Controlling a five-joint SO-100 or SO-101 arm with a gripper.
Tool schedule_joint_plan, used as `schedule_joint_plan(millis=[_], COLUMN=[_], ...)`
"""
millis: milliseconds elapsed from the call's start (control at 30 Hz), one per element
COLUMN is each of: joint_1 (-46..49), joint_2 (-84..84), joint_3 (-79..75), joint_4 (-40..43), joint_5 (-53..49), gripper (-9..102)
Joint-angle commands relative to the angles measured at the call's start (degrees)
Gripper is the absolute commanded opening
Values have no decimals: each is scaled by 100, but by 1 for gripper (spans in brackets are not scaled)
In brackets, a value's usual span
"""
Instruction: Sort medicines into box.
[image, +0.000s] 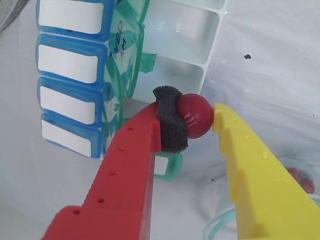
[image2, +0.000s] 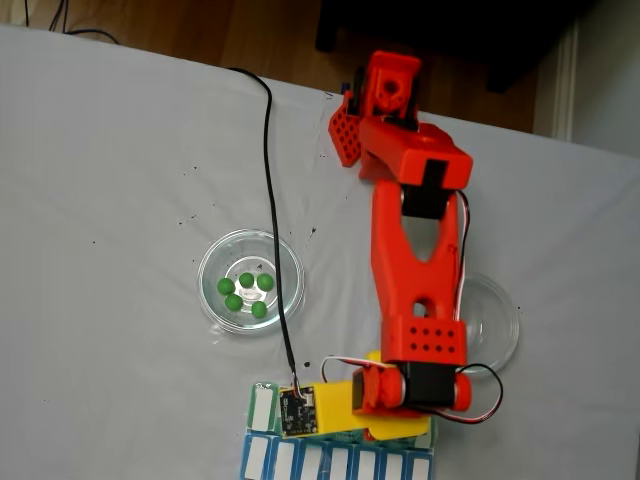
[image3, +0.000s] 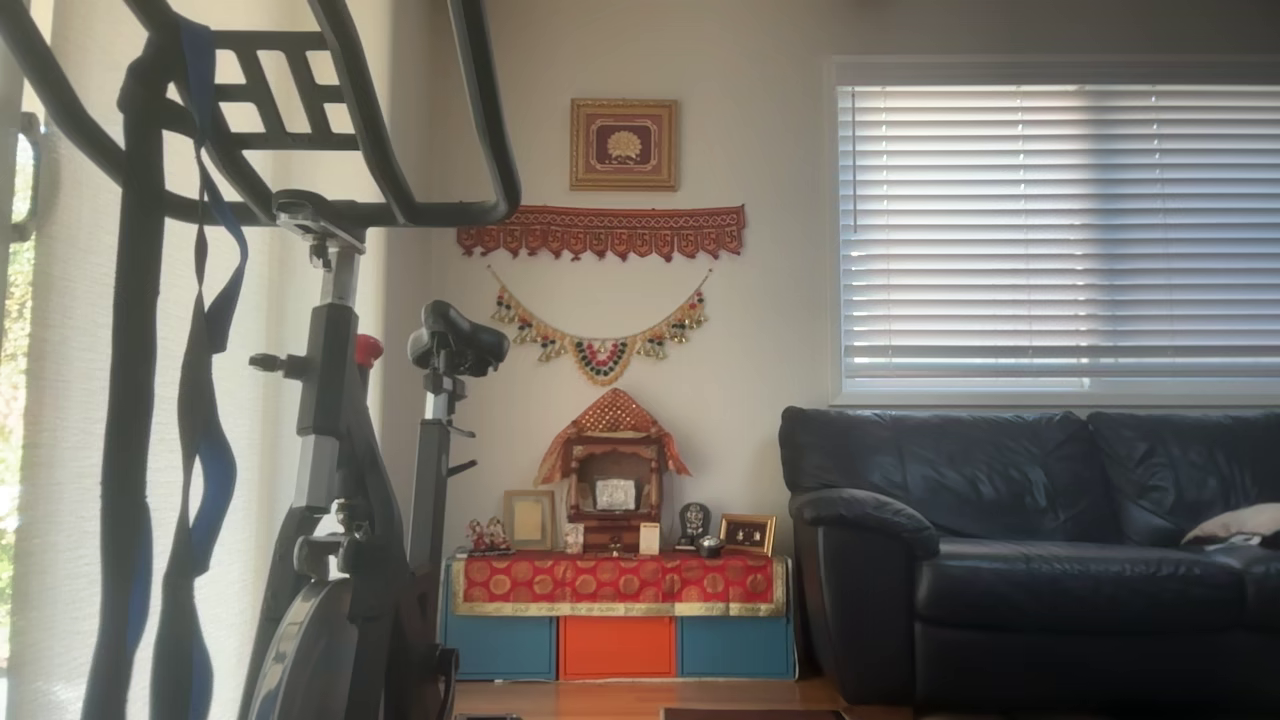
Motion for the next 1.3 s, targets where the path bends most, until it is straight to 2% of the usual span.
schedule_joint_plan(millis=[0, 133, 633, 967, 1267], joint_1=[-149, -185, -325, -343, -343], joint_2=[132, 123, 914, 1397, 1564], joint_3=[-316, -281, 1274, 1749, 1740], joint_4=[-114, -202, -1758, -1846, -1547], joint_5=[-88, -132, 0, -35, -44], gripper=[1, 1, 4, 18, 24])
